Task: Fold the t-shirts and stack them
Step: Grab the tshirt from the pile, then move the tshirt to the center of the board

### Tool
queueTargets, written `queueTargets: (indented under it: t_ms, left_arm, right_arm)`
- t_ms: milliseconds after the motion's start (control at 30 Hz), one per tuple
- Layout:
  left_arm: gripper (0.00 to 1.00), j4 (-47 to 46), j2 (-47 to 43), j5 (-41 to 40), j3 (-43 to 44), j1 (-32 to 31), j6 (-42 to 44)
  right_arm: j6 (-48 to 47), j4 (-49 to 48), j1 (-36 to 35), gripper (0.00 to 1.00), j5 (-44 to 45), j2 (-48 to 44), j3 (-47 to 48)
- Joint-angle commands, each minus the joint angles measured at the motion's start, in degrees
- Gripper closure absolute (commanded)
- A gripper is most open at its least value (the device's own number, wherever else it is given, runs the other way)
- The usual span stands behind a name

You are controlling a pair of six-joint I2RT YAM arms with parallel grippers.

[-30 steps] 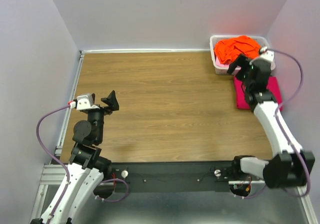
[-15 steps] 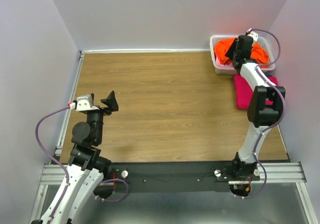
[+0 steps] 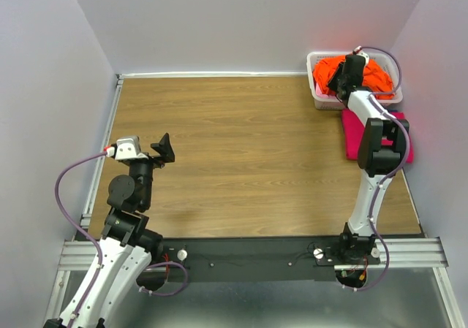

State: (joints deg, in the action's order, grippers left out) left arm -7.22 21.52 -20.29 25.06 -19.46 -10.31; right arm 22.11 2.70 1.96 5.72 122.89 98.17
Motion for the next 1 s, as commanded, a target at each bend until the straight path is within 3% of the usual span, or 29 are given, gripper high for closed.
queueTargets:
  t_ms: [0, 33, 67, 167, 433, 567, 667, 800, 967]
  left_arm:
    - [0.02, -0.86, -0.34, 0.61, 0.25, 0.39, 0.73]
    - [0.02, -0.86, -0.51, 0.69, 0.25, 0.39, 0.73]
    - [0.02, -0.86, -0.51, 0.69, 0.25, 0.39, 0.73]
    - [0.02, -0.77, -0.86, 0.78, 0.25, 0.30, 0.81]
    - [0.02, -0.60, -2.62, 0.96, 0.34, 0.30, 0.64]
    - [0.02, -0.42, -4.03, 1.05, 0.34, 0.39, 0.55]
    - [0.02, -0.07, -5.43, 0.96, 0.43, 0.30, 0.20]
    - [0.02, 0.63, -7.10, 0.52, 0.61, 0.30, -0.07]
    - [0.02, 2.03, -8.24, -1.32, 0.87, 0.30, -0.50]
  right_arm:
    - [0.39, 0.38, -0.02, 0.78, -5.28, -1.60, -0.35]
    - [0.30, 0.46, -0.02, 0.86, -4.75, -2.47, -0.61]
    - [0.04, 0.46, -0.02, 0.86, -4.75, -2.48, -0.61]
    - [-0.83, 0.38, -0.02, 0.99, -3.96, -4.58, -0.61]
    - [-2.50, 2.13, -1.78, 0.99, -5.36, -16.53, -0.26]
    - [-4.18, 6.70, -8.18, 0.99, -5.36, -23.04, 0.97]
    - [-4.00, 8.28, -16.26, 0.99, -3.88, -26.82, -0.17]
    - [-1.28, 8.64, -32.57, 0.99, 0.69, -27.62, -1.23]
    - [0.13, 8.99, -49.48, 0.99, 2.90, -16.85, 7.89]
